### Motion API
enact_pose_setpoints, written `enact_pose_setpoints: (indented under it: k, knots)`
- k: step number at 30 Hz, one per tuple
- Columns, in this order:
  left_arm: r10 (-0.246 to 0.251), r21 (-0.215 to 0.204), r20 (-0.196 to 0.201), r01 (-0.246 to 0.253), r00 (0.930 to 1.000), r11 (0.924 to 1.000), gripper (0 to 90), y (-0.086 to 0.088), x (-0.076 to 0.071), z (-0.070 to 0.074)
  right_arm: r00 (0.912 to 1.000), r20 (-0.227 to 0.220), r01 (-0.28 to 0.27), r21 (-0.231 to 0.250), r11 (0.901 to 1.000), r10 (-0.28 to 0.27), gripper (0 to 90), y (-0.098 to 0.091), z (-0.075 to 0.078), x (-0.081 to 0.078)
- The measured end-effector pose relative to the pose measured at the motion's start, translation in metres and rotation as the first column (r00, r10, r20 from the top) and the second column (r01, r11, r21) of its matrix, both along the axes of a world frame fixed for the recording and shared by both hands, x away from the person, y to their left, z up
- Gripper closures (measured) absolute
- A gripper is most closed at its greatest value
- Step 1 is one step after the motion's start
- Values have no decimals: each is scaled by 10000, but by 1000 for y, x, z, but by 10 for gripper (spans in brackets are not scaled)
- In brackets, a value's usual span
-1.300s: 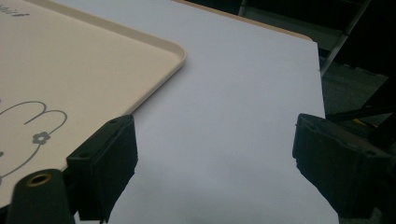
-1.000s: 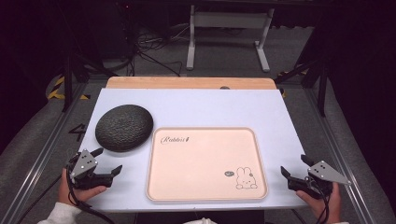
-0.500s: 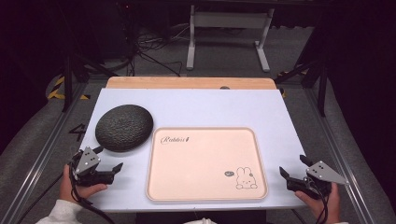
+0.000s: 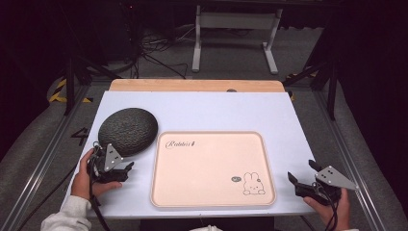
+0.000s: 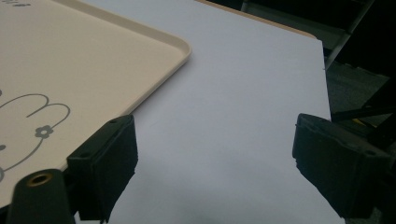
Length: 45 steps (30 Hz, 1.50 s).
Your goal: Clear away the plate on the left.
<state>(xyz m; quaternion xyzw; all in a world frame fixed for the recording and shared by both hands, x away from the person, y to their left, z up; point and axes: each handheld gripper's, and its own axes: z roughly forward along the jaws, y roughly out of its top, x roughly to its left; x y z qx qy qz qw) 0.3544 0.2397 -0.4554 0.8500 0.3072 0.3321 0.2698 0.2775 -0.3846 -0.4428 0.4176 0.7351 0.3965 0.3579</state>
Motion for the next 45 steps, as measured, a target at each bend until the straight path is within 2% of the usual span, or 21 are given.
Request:
enact_pose_setpoints:
  k: [5,7,9,10,12,16,18,20,24,25,26,28,30,32,36,37,40,41,42,44,45]
  knots:
    - [350,1115,494,-403,9982,9929,197,-10,9,-3,10000,-13,-1,-3,10000,1,146,0,0,0]
    - [616,1759,738,-737,9954,9816,225,-16,13,-5,10000,-25,0,-3,10000,0,146,0,0,0]
    - [600,2017,831,-757,9947,9765,233,-19,14,-6,10000,-36,7,2,10000,-7,146,0,0,0]
    - [655,2529,969,-883,9931,9635,238,-24,15,-8,10000,-46,-30,5,10000,30,146,1,-1,1]
    - [645,2746,1032,-907,9926,9573,265,-26,16,-9,10000,-44,-38,-16,10000,38,146,1,-1,1]
    - [504,3872,1585,-1090,9861,9155,282,-39,17,-13,10000,-64,-13,-26,10000,13,146,1,-1,1]
    - [380,4342,1689,-1090,9849,8942,376,-47,17,-16,9999,-167,-18,-20,10000,17,145,1,-2,2]
    - [253,4572,1727,-1029,9847,8834,462,-51,19,-18,9997,-257,-47,-89,9999,45,144,2,-3,2]
    - [-58,4768,1289,-569,9916,8772,665,-54,23,-22,9994,-328,-86,-19,10000,85,143,3,-2,2]
    - [-41,4851,1433,-666,9897,8719,750,-56,24,-25,9995,-314,-104,-54,9999,103,142,3,-2,2]
    - [-39,4952,1485,-710,9889,8659,759,-57,25,-25,9994,-318,-124,-53,9999,123,142,3,-2,2]
    - [-116,4977,1645,-728,9863,8643,767,-58,27,-26,9995,-314,-79,-69,9999,77,139,2,-2,2]
    - [-326,5504,2041,-872,9784,8304,803,-63,27,-28,9996,-280,-84,-41,10000,83,139,2,-1,2]
    - [-463,5583,2385,-979,9700,8238,831,-66,26,-27,9995,-293,-152,-76,9999,150,139,3,-2,2]
    - [-499,5364,2631,-1031,9635,8377,853,-65,27,-26,9994,-319,-170,-184,9997,164,138,3,-2,2]
    - [-535,5480,2631,-1036,9633,8300,856,-66,27,-26,9994,-328,-133,-160,9998,128,138,3,-2,2]
    - [-559,5444,2751,-1076,9598,8319,861,-65,27,-25,9995,-284,-113,-172,9998,108,137,3,-1,1]
    - [-584,5366,2908,-1122,9550,8364,866,-64,26,-24,9995,-281,-116,-170,9998,111,138,3,-1,1]
    - [-526,5140,2962,-1128,9537,8503,872,-63,26,-21,9995,-288,-120,-192,9997,115,138,3,-1,1]
    - [-472,4880,2950,-1080,9543,8661,872,-60,24,-17,9994,-324,-133,-213,9997,126,138,3,-2,2]
    - [-553,4872,2980,-1020,9529,8673,873,-60,23,-16,9994,-333,-122,-222,9997,115,138,3,-2,2]
